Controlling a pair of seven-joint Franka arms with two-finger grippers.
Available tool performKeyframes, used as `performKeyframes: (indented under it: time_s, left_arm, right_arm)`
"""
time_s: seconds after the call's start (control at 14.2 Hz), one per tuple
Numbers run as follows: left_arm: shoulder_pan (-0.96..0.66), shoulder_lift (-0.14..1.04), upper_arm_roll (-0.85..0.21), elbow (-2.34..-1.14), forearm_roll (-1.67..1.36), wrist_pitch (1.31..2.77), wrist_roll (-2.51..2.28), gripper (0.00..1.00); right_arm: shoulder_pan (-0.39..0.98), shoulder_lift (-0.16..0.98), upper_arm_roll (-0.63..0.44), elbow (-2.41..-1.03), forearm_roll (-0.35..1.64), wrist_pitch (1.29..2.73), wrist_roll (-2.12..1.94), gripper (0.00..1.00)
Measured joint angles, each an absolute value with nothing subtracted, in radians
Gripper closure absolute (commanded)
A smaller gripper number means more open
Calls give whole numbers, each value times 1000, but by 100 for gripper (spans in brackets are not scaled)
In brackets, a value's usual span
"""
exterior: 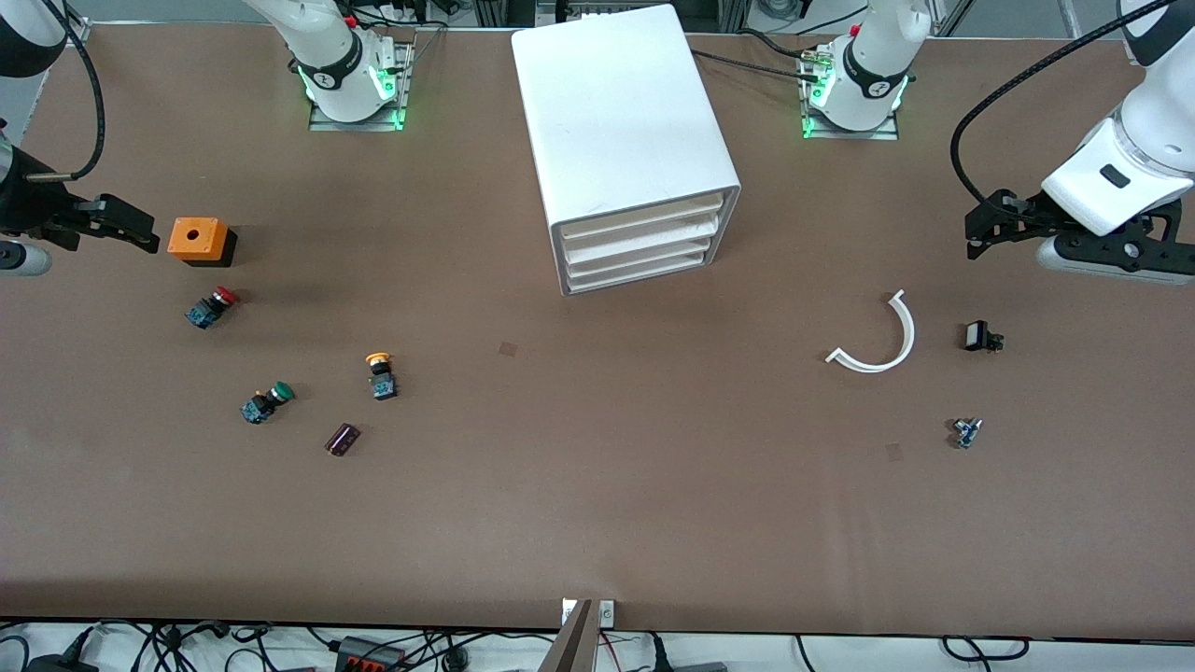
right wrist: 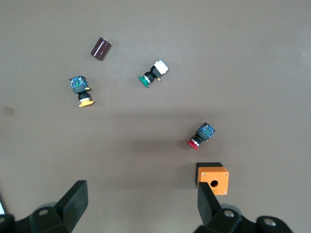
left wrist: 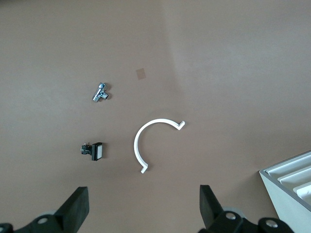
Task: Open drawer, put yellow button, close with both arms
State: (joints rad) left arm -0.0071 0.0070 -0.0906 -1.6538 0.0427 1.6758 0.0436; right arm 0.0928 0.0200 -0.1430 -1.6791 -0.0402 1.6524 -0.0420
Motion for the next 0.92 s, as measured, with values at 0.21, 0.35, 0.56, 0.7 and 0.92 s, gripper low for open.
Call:
performKeyframes:
  time_s: [0.21,0.35,0.56,0.7,0.92]
  left_arm:
    - [-7,7,-91,-1654,43,1670,44,0]
    - [-7,7,-91,-1654,43,1670,44,0]
    - [-7,7,-91,-1654,43,1670,44,0]
    - [-7,7,-91,-1654,43,1670,44,0]
    - [-7,7,-91,-1653,43,1670,44,0]
  right_arm:
    - [93,20,-143,-1680,-40,1653,-42,0]
    - [93,22,-143,-1681,-40,1653,-42,0]
    - [93,38,-143,-1682,-40,1657,-42,0]
    - [95,58,-142,-1682,-40,1679,-43,0]
    - [122,83,-137,-1682,-37,1693,-42,0]
